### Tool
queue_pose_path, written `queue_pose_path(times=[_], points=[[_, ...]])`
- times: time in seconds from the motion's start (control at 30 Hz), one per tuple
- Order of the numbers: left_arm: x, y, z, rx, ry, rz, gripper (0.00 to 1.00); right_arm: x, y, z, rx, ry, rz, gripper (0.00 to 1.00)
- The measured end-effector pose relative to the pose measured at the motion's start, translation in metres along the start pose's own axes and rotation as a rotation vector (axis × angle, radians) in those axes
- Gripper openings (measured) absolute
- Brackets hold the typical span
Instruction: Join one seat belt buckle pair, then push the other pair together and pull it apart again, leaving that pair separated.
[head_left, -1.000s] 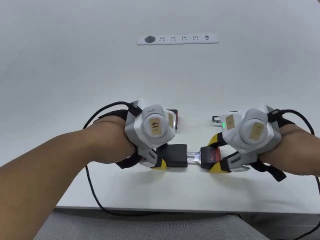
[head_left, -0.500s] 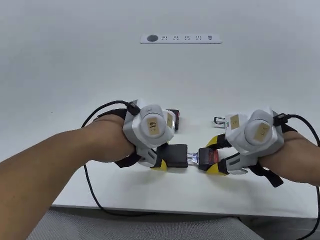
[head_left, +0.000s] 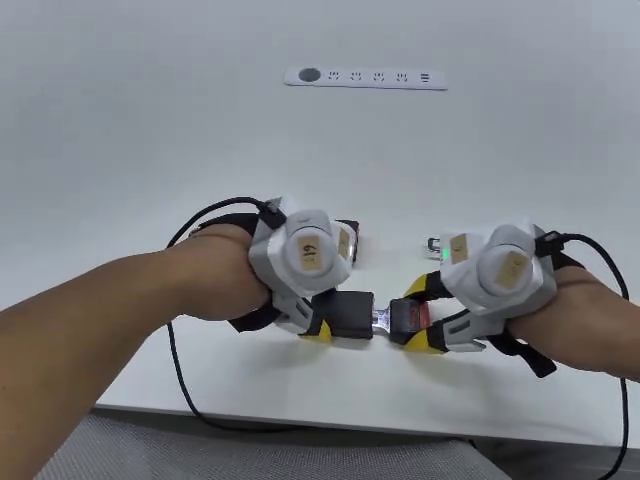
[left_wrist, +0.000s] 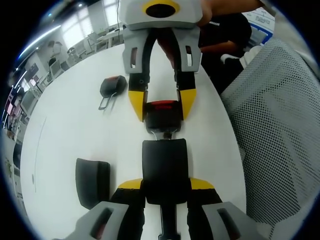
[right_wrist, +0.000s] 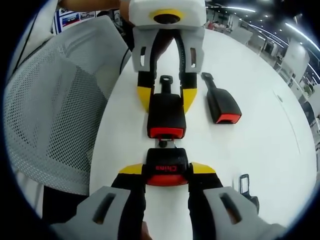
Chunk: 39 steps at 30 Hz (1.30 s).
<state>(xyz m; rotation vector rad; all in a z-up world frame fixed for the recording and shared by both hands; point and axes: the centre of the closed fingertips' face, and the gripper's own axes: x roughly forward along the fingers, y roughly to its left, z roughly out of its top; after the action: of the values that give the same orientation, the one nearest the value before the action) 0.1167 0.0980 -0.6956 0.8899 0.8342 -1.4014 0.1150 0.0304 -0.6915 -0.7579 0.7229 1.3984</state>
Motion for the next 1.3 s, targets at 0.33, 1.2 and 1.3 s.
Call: queue_pose_path(times=[0.33,1.2,1.3], points=[[-0.001,0.0,0.002,-0.002,0.012,-0.004,0.32,0.005,0.0,0.008,0.02,-0.04,-0.003,0.3],[-0.006,-0.002,-0.002,-0.065,-0.059,0.014,0.31,0.005,0.004,0.01,-0.01,-0.019,-0.007,0.3],[-0.006,-0.001,-0.003,-0.068,-0.057,0.011,0.31,0.006,0.003,0.01,0.001,-0.029,-0.014,0.3]])
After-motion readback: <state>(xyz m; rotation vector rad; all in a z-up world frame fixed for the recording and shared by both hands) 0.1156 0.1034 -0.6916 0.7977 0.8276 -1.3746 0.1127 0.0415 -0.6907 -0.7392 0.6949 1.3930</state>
